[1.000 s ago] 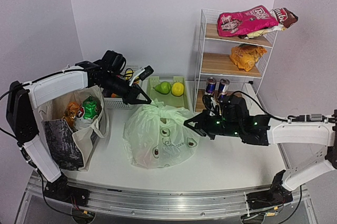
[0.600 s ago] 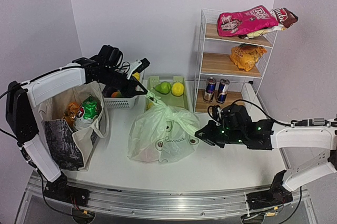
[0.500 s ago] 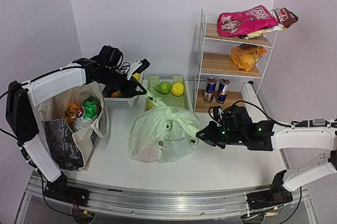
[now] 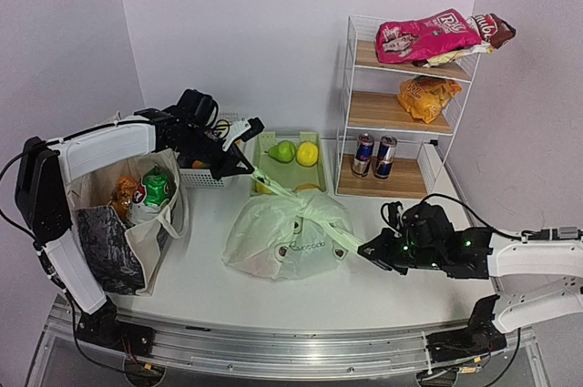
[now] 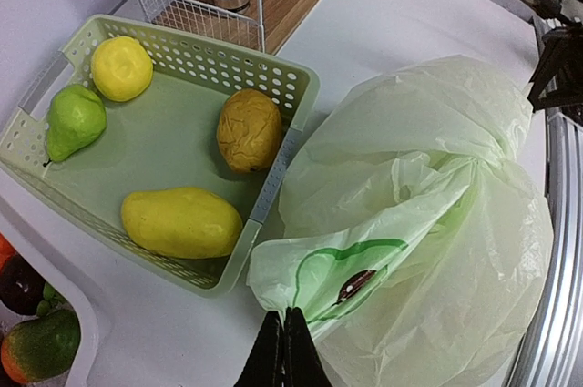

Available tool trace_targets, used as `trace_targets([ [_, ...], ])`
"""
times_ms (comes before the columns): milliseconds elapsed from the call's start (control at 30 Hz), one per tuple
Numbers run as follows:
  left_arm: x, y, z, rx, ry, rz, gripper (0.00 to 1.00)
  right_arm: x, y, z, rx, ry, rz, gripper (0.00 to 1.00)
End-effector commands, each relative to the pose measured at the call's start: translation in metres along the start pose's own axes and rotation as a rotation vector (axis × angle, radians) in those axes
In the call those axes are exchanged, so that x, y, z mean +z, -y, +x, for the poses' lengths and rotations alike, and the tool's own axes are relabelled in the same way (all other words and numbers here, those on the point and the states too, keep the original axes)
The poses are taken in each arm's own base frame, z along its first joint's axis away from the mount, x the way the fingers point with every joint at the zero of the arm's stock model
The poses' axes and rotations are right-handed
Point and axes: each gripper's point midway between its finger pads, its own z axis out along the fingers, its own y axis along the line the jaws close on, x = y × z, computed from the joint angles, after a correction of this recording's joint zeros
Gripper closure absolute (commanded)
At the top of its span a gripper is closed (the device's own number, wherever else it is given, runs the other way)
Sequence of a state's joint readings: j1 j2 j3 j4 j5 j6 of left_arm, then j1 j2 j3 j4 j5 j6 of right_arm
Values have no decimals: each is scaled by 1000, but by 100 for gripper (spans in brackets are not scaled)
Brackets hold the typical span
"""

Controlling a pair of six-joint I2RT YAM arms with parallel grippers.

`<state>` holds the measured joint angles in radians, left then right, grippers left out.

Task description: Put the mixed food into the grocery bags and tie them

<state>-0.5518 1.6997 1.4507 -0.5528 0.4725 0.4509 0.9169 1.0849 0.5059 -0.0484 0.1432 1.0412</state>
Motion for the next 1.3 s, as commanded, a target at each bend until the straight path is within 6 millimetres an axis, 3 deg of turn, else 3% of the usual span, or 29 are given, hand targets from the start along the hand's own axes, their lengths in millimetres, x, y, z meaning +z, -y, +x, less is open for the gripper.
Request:
trace_targets([
  [0,-41,-99,12,46,-36,-399,100,-22,134,49,-20,-158,507,100],
  [133,-41,-114,17,78,-67,-460,100,-23,148,58,-9,-186,549,100],
  [300,-47,-134,7,119,-53,-511,100,-27,168,72,5,-227,602,100],
  [533,-39,-129,28,132,-94,-501,100,-27,160,66,-15,-210,574,100],
  [700,-39,-128,28,129,-92,-488,100,-25,156,64,-35,-215,567,100],
  [767,-42,-117,20,129,-69,-442,100,-23,143,58,-66,-214,538,100],
  [833,-48,-92,1,165,4,-366,100,-21,121,45,-138,-210,504,100],
  [1000,-56,-27,-20,217,121,-176,100,-12,60,20,-341,-220,367,100],
  [1100,-62,-16,-28,184,152,-137,100,-9,10,7,-440,-233,243,100],
  [1267,-68,-11,-34,150,163,-111,100,-6,-51,-8,-548,-238,102,99],
])
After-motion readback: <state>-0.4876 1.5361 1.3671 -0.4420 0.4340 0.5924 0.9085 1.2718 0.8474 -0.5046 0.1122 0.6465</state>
